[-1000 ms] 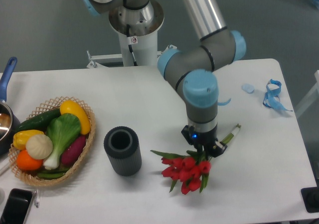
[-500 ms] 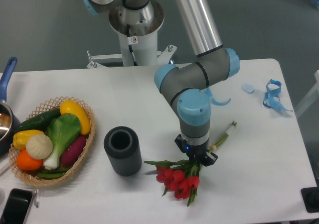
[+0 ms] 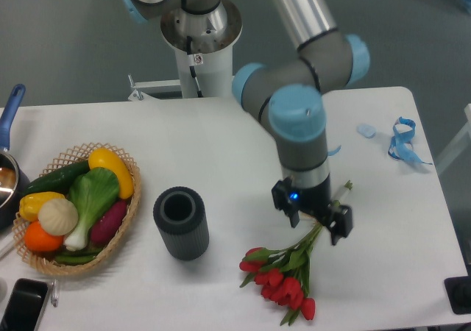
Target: Place the flowers on the table
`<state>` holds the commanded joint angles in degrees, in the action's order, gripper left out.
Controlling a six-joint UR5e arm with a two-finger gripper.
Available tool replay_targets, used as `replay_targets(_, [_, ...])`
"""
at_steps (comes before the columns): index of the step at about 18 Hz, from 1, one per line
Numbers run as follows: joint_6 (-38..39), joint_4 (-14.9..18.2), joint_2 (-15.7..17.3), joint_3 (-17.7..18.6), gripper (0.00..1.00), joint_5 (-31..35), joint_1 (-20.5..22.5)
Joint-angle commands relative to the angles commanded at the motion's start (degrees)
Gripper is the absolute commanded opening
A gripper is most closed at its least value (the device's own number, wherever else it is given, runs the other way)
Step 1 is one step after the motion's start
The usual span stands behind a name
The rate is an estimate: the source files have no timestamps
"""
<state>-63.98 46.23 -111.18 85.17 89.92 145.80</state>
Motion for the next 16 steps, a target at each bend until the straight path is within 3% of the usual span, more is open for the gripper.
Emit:
replay_targets(5, [-5.8,4.5,4.9,0.1,1.0,-3.1,3.4])
replay_targets(10, [-14.0,13.3,9.7,0.4,1.0,-7.1,8.4])
replay_targets(13, [-19.4,17.9,13.2,1.8,1.0,-9.9,11.9])
replay_targets(16, [-25.6,19.1,17.0,5.1,1.0,-13.4,15.9])
